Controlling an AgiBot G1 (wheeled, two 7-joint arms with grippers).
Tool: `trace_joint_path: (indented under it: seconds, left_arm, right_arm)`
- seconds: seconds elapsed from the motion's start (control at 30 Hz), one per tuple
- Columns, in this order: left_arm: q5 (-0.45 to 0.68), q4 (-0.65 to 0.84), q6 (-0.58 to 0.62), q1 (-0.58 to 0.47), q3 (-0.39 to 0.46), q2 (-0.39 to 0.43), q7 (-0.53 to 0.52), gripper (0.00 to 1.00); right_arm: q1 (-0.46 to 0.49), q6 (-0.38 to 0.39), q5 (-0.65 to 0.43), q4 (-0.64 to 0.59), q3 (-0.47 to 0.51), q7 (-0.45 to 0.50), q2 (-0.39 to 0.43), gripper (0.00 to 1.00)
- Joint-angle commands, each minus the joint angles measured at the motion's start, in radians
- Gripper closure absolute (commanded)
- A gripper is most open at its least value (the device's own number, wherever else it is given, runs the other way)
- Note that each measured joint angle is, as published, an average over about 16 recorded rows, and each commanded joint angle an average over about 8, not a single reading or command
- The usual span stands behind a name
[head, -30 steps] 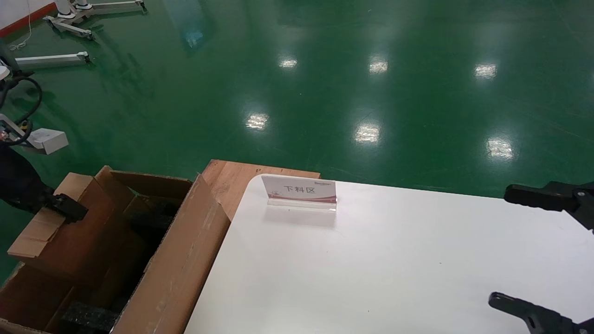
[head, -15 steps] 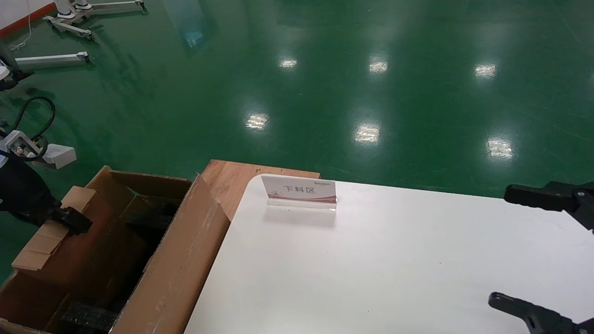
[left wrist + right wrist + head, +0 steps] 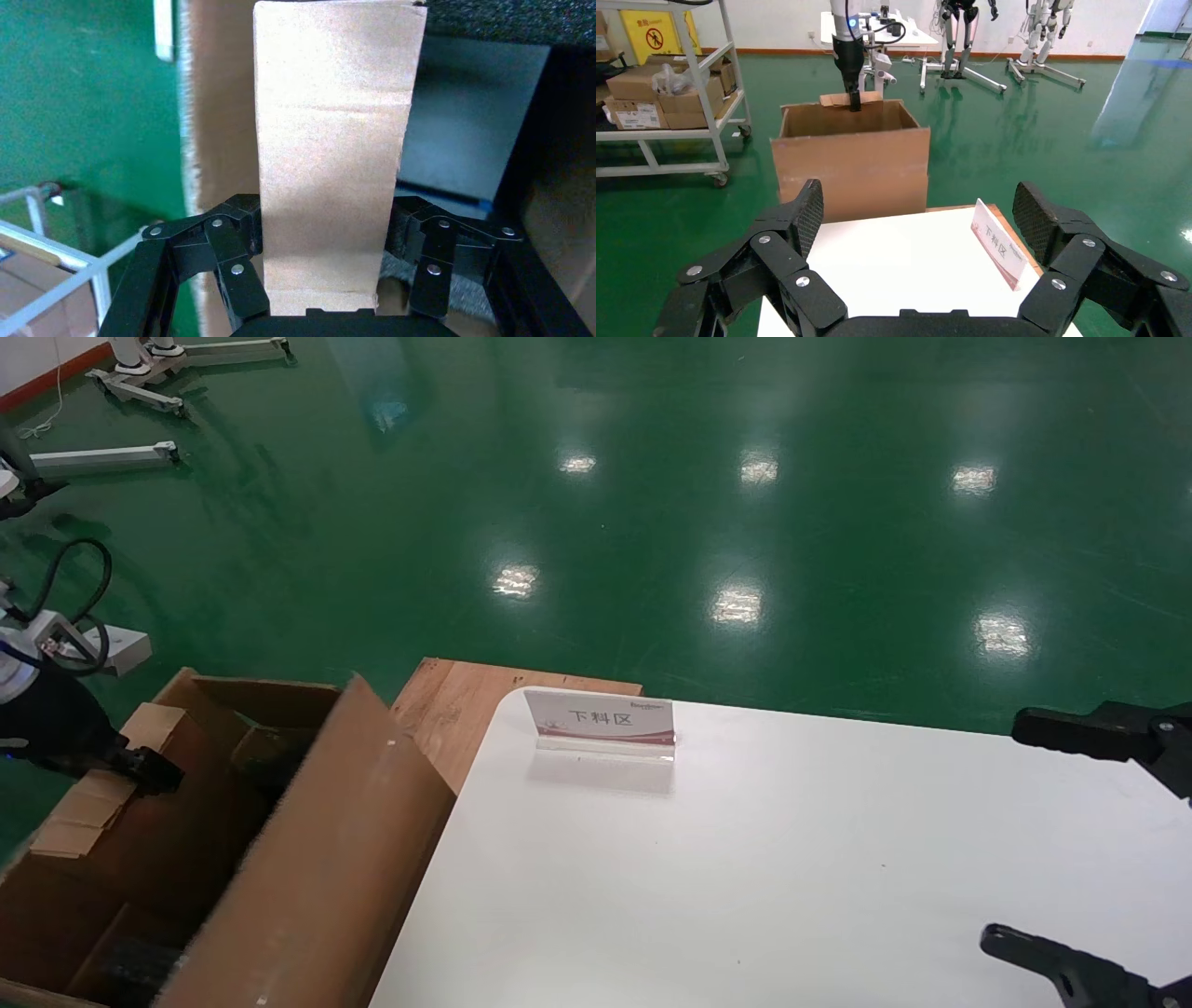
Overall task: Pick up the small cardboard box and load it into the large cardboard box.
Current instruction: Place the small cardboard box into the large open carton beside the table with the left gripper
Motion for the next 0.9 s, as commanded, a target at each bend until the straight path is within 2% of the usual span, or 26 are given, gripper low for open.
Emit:
trace_joint_path:
  seconds: [0.03, 0.07, 0.2, 0.3, 0.37, 0.9]
  left_arm:
    - [-0.005, 0.007, -0.028, 0.019, -0.003, -0.002, 0.000, 0.87]
    - [-0.006, 0.008, -0.035, 0.023, -0.004, -0.002, -0.001, 0.77]
    - [-0.009, 0.013, -0.050, 0.033, -0.007, -0.002, 0.000, 0.28]
    - [-0.010, 0.014, -0.051, 0.032, -0.007, -0.002, -0.001, 0.03]
    - [-0.010, 0.013, -0.049, 0.030, -0.007, -0.002, -0.001, 0.00]
    - [-0.007, 0.007, -0.036, 0.021, -0.005, -0.002, -0.001, 0.00]
  right_arm:
    - [0.000, 0.000, 0.000, 0.000, 0.000, 0.000, 0.000, 0.00]
    - [0.000, 0.000, 0.000, 0.000, 0.000, 0.000, 0.000, 0.00]
    - [0.000, 0.000, 0.000, 0.000, 0.000, 0.000, 0.000, 0.00]
    - [0.000, 0.000, 0.000, 0.000, 0.000, 0.000, 0.000, 0.00]
    - [0.000, 0.000, 0.000, 0.000, 0.000, 0.000, 0.000, 0.00]
    - [0.000, 0.000, 0.000, 0.000, 0.000, 0.000, 0.000, 0.00]
